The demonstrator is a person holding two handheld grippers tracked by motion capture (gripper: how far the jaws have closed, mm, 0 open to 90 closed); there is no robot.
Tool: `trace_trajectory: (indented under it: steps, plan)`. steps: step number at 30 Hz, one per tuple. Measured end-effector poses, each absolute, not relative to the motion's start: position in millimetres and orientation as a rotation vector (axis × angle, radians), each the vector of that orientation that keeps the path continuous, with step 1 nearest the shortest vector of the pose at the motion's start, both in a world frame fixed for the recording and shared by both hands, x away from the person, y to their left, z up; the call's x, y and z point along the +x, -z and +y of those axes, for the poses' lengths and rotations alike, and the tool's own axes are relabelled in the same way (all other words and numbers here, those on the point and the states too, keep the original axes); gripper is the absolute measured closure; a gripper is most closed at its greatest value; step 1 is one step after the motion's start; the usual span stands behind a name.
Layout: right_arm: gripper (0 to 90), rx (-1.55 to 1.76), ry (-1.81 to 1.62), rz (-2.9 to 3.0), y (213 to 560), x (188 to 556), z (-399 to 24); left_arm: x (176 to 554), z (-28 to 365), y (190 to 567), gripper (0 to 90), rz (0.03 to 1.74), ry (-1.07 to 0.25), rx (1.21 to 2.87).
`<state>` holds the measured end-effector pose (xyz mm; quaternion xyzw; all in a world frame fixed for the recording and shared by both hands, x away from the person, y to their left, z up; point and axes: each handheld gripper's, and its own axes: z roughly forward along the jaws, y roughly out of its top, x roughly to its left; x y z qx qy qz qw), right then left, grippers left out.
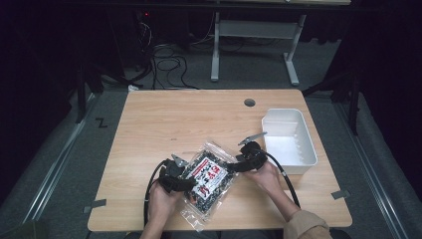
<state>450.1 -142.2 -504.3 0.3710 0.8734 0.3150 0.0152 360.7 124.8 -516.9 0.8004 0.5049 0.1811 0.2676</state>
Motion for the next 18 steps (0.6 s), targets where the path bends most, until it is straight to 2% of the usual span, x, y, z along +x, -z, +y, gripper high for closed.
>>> trace_trajectory:
  steps: [2, 6, 8, 15, 18]
  plan:
    - [49.5, 1.158, -0.962, 2.71, 504.4, 449.9, -142.3, 360.4, 124.5, 516.8, 31.2, 1.361, -0.493, 2.161]
    - [69.8, 1.171, -0.984, 2.681, 501.8, 450.4, -145.9, 360.6, 125.0, 517.1, 31.4, 1.362, -0.486, 2.156]
    - [75.5, 1.152, -0.972, 2.68, 500.2, 450.6, -147.3, 360.9, 125.2, 517.2, 31.3, 1.363, -0.484, 2.154]
    - [78.5, 1.115, -0.997, 2.665, 499.7, 448.2, -147.3, 360.1, 124.8, 517.3, 31.8, 1.363, -0.49, 2.155]
    - [84.8, 1.088, -1.0, 2.663, 498.9, 448.4, -147.3, 360.6, 125.3, 517.4, 31.8, 1.365, -0.482, 2.151]
